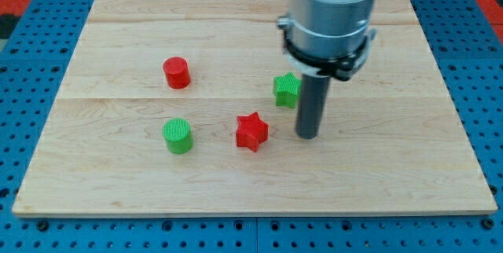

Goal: Slide the green star towards the top center

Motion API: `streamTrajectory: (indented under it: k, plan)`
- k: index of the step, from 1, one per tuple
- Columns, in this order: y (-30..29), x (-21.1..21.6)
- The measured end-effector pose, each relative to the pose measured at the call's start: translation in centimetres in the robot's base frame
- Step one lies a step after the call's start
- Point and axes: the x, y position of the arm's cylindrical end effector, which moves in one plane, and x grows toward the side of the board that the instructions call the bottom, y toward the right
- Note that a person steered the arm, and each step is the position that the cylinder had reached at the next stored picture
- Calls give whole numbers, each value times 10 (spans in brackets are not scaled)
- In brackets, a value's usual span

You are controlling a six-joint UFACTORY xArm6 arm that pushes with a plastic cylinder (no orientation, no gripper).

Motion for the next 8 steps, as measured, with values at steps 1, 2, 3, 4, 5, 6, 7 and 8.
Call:
streamTrajectory:
  k: [1,2,3,4,5,6,7,8]
  plan:
    - [-16,-45]
    - [-61,-65]
    - [-104,-87]
    - [-118,-112]
    - [-71,-108]
    - [-35,-92]
    - [-40,-105]
    - [-73,-133]
